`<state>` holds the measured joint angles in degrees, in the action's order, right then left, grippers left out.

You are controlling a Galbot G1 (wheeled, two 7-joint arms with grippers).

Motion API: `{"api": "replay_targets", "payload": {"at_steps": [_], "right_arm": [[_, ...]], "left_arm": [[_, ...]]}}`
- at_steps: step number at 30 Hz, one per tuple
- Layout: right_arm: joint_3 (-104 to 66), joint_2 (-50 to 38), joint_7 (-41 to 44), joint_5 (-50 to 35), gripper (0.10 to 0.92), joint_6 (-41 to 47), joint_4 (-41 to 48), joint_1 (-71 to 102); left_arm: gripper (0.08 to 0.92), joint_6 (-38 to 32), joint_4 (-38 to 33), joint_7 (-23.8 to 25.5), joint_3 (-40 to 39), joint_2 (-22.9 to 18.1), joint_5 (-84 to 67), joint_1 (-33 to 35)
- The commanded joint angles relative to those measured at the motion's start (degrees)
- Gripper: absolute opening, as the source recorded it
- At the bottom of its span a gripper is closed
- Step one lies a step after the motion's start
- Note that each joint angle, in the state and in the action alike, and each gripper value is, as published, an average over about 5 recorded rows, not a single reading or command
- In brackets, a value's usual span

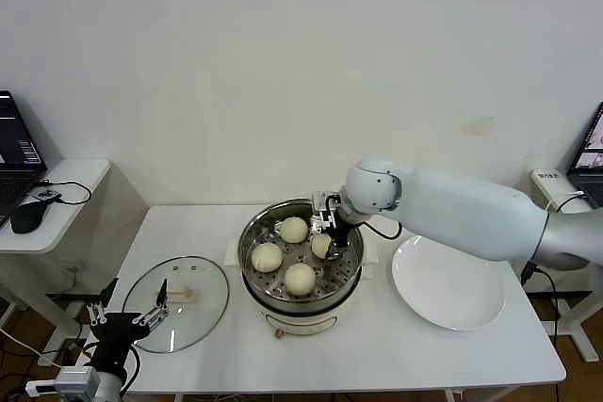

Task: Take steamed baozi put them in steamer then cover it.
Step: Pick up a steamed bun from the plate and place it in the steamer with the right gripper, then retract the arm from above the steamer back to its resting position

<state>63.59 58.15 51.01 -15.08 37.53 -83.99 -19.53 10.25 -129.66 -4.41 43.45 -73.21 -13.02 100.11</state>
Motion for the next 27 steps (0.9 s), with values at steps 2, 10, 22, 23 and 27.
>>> {"api": "replay_targets", "payload": {"at_steps": [2,10,22,23,27], "right_arm": [[-1.7,0.9,-0.5,2.5,0.56,-0.6,1.3,2.1],[-8.6,-4.3,-2.4,-0.7,0.72,-0.8,-3.7,1.2],[-29.3,-20.2,-27.6,-15.7,0.823,-6.7,-19.0,20.1],[-33.8,-21.5,-31.3,-16.7,0.823,-8.3,-20.4,25.5],[-50.6,-23.1,-41.2,-16.8,0.823,-16.3,-23.7,44.5]], "left_arm": [[0.823,0.0,0.0,0.0,0.1,-0.1,0.0,0.0],[0.823,0.0,-0.2,0.0,0.6,0.1,-0.2,0.0],[0.823,-0.1,0.3,0.0,0.3,0.2,-0.2,-0.2],[0.823,0.0,0.4,-0.1,0.4,0.3,-0.2,-0.2],[0.823,0.7,1.0,-0.7,0.4,0.4,-0.5,-0.3]]}}
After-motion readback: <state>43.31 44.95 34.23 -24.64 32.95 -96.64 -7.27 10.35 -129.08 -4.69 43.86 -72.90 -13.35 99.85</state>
